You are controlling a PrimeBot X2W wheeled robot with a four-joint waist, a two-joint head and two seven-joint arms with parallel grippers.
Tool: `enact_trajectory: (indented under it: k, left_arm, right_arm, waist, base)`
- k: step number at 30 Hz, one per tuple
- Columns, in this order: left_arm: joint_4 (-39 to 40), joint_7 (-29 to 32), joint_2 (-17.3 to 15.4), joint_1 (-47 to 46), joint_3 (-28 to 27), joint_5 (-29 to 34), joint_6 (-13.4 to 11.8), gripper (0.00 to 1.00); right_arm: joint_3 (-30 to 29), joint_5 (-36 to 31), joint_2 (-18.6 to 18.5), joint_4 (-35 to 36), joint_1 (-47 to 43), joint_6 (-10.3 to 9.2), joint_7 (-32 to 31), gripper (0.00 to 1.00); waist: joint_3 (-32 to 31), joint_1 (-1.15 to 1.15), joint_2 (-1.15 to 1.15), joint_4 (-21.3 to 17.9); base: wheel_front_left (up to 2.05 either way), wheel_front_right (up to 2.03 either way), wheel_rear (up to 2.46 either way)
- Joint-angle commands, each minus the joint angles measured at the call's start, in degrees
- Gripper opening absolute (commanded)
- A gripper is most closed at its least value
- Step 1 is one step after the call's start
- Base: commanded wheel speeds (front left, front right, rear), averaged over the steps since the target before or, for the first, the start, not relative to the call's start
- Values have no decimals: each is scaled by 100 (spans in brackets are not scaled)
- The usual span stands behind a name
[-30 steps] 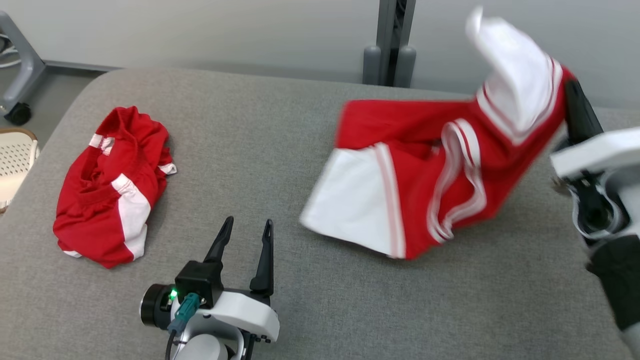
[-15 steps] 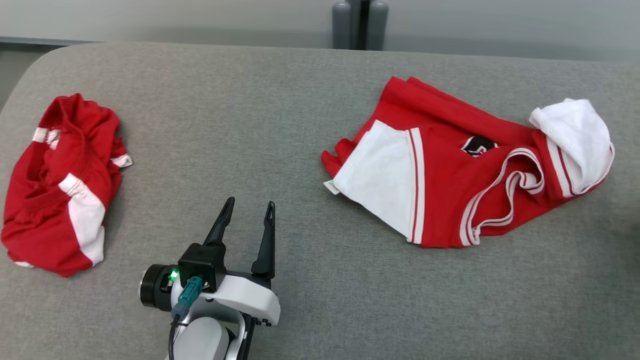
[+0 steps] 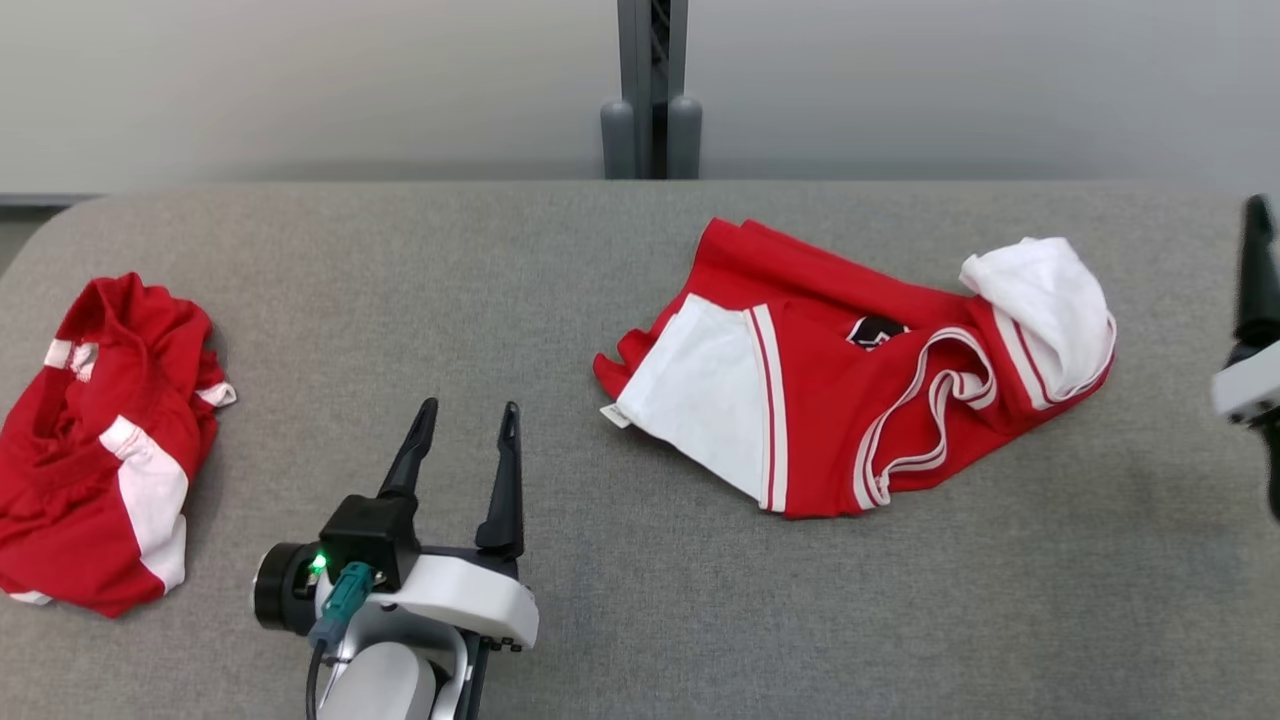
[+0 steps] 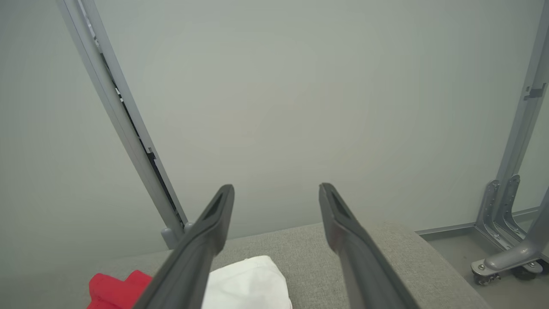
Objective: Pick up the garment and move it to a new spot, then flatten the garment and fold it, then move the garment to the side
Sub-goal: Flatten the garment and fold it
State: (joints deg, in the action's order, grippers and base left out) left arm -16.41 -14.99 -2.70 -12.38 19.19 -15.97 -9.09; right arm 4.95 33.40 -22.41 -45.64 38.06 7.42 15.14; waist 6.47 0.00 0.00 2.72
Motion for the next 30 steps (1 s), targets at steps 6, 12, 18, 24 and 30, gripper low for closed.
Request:
enact_trajectory:
  k: [6, 12, 18, 24, 30]
  left_arm:
    - [183, -13, -31, 272, -216, -43, -54, 100]
    - [276, -14, -29, 429, -414, -6, -111, 100]
    - [164, -14, -27, 544, -556, 22, -100, 100]
    - [158, -14, -29, 422, -545, 44, -62, 100]
    - [109, -13, -29, 317, -365, -71, -69, 100]
  right_arm:
    - [-187, -1291, 581, 1723, -1203, 12, 15, 100]
    - [155, -1995, 1025, 2730, -2055, 8, 15, 100]
    - [434, -2296, 1262, 2887, -2392, 8, 16, 100]
    - [1028, -2397, 1300, 2720, -2251, 8, 16, 100]
    - [1991, -2674, 1211, 2116, -1832, 8, 15, 100]
  waist:
    - [-453, 0, 0, -104]
    - [-527, 0, 0, -92]
    - [-524, 0, 0, -18]
    - [-404, 0, 0, 162]
    - [-207, 0, 0, 461]
  base:
    - [0, 0, 0]
    - [0, 0, 0]
    - [0, 0, 0]
    - [0, 0, 0]
    - [0, 0, 0]
